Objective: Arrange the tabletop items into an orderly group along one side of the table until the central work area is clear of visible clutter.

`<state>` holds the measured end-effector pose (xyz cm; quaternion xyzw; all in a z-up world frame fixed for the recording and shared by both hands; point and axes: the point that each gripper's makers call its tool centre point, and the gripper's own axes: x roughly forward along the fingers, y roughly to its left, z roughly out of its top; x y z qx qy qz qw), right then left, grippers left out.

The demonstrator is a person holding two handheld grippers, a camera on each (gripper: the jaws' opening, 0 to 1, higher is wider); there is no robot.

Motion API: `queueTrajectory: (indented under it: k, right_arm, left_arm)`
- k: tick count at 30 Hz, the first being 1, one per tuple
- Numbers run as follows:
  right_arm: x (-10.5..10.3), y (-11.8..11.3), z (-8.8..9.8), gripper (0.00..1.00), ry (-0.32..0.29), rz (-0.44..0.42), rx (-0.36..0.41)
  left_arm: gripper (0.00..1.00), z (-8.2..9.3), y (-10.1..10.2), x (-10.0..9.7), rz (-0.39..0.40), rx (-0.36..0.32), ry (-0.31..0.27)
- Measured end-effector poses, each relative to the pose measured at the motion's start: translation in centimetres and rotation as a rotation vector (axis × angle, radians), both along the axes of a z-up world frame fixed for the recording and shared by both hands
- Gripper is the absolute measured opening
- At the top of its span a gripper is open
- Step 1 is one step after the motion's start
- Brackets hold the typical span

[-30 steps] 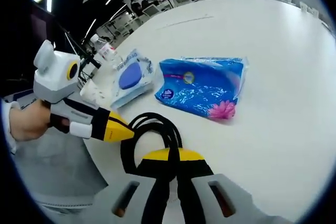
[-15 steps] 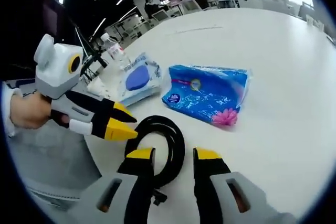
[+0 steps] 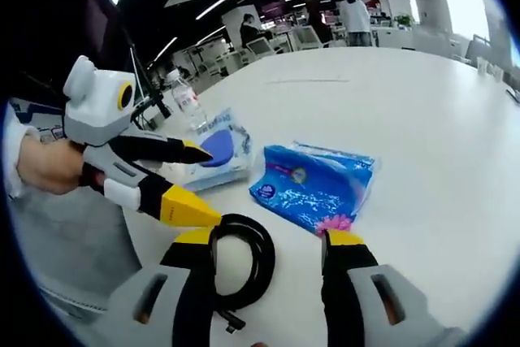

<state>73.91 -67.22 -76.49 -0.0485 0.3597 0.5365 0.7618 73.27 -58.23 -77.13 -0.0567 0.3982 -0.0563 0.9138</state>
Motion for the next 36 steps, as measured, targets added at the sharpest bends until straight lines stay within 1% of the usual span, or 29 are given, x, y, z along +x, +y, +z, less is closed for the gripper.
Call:
queueTrajectory:
  k: [5, 8, 10, 12, 15, 17, 18, 19, 20, 22, 24, 27, 30, 33, 35, 36]
  right_arm:
    - [0.4, -0.1, 0.3, 0.48, -0.006, -0.005, 0.003]
    - [1.1, -0.1, 0.6, 0.47, -0.017, -0.012, 0.008]
    - [1.7, -0.2, 0.8, 0.47, -0.023, -0.020, 0.009]
    - [2.5, -0.4, 0.9, 0.46, -0.046, -0.039, 0.006]
    - [3.6, -0.7, 1.1, 0.45, -0.057, -0.067, 0.013]
    - [4.2, -0.9, 1.1, 0.45, -0.061, -0.084, 0.015]
    - [4.5, -1.0, 1.0, 0.44, -0.064, -0.092, 0.013]
    - [4.8, -1.1, 0.9, 0.44, -0.065, -0.097, 0.009]
    - [5.1, -1.3, 0.6, 0.43, -0.065, -0.103, 0.003]
    - [5.7, -1.5, 0.2, 0.43, -0.055, -0.116, -0.009]
    - [6.2, -1.7, -0.1, 0.42, -0.047, -0.135, -0.010]
    - [6.9, -1.8, -0.4, 0.41, -0.029, -0.161, -0.003]
    - [7.5, -1.7, -0.7, 0.40, -0.018, -0.174, 0.006]
    - [7.9, -1.7, -1.0, 0.40, -0.009, -0.178, 0.007]
    - [8.2, -1.7, -1.5, 0.39, -0.004, -0.186, 0.003]
    - [8.4, -1.8, -1.7, 0.38, 0.001, -0.192, 0.002]
  left_arm:
    - [0.69, 0.1, 0.2, 0.6, 0.011, -0.005, -0.003]
    - [0.67, 0.1, 0.5, 1.1, 0.029, -0.027, -0.001]
    - [0.66, 0.1, 0.6, 1.5, 0.036, -0.034, -0.004]
    - [0.64, 0.2, 0.5, 1.9, 0.038, -0.039, -0.010]
    - [0.63, 0.2, 0.5, 2.3, 0.046, -0.051, -0.014]
    - [0.62, 0.2, 0.7, 3.3, 0.052, -0.065, -0.017]
    - [0.60, 0.2, 0.7, 3.4, 0.054, -0.068, -0.018]
    - [0.59, 0.3, 0.6, 2.9, 0.060, -0.077, -0.020]
    - [0.58, 0.4, 0.5, 3.1, 0.064, -0.088, -0.020]
    - [0.54, 0.3, 0.3, 3.8, 0.080, -0.119, -0.017]
    - [0.52, 0.0, 0.3, 4.3, 0.087, -0.128, -0.016]
    - [0.51, -0.6, 0.4, 4.7, 0.097, -0.136, -0.004]
    - [0.49, -0.9, 0.1, 4.6, 0.103, -0.146, 0.000]
    - [0.48, -1.2, -0.7, 4.8, 0.102, -0.155, -0.003]
    - [0.46, -1.9, -0.7, 5.0, 0.108, -0.161, 0.005]
    - [0.45, -2.0, -0.7, 5.1, 0.112, -0.163, 0.005]
